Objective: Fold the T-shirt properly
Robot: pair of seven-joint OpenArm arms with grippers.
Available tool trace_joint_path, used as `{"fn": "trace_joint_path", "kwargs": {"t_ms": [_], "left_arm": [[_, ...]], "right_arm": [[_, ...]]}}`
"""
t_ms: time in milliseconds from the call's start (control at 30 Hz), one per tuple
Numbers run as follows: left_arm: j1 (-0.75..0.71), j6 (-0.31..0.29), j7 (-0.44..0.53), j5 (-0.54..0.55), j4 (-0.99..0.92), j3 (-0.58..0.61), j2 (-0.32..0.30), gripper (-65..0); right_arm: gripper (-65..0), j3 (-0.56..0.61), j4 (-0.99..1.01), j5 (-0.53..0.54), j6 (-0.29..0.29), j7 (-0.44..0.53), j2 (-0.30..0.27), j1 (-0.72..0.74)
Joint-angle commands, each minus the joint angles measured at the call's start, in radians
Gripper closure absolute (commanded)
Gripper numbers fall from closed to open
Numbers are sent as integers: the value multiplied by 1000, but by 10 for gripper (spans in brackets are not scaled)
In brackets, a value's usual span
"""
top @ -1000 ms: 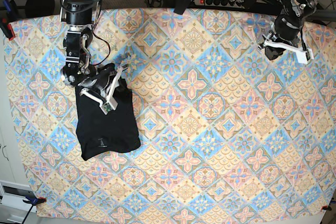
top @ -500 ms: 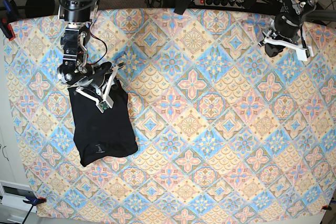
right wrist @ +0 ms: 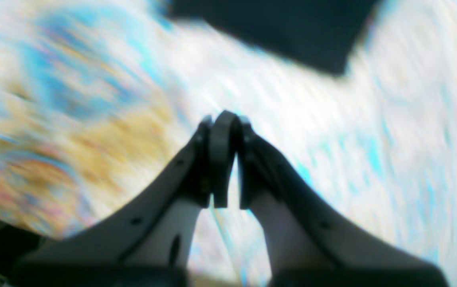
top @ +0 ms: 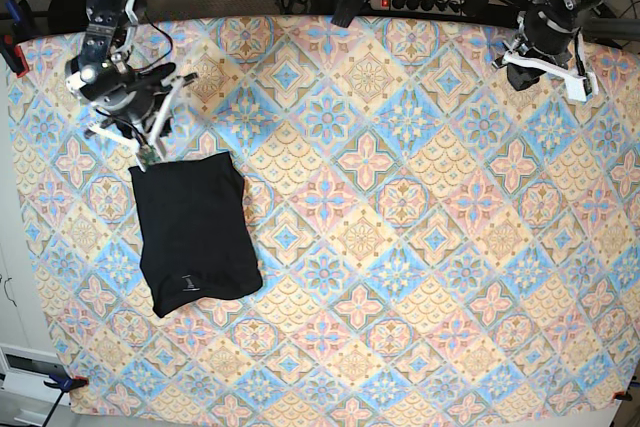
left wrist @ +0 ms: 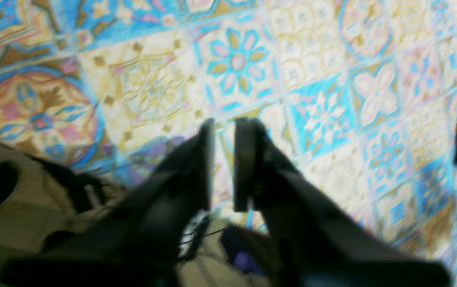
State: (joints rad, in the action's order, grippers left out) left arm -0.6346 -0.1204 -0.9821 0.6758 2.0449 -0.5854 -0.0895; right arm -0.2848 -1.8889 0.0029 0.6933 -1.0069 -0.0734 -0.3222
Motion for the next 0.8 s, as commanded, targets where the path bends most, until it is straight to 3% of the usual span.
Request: {"fn": "trace_joint_path", "kwargs": {"t_ms": [0,167,367,600,767], "left_arm": [[-26,-3,18,19,21,-6,-28,-8],[-147,-3,21,126,24,-11,-109,-1],[-291,-3,24,167,24,-8,-123,-1],[-367,-3,19,127,-7,-3,-122,-1],[-362,-3,25,-43,-111,134,-123,0]], "right_arm": [[-34,-21,-22,12,5,9,-4,-36],[0,-159,-30,10,5,7,-16,-180],[0,-265,-30,10,5,13,-24,-341],[0,-290,2,12,5,16,-24,-490],[0,-261,151,12,5,66,-19,-535]]}}
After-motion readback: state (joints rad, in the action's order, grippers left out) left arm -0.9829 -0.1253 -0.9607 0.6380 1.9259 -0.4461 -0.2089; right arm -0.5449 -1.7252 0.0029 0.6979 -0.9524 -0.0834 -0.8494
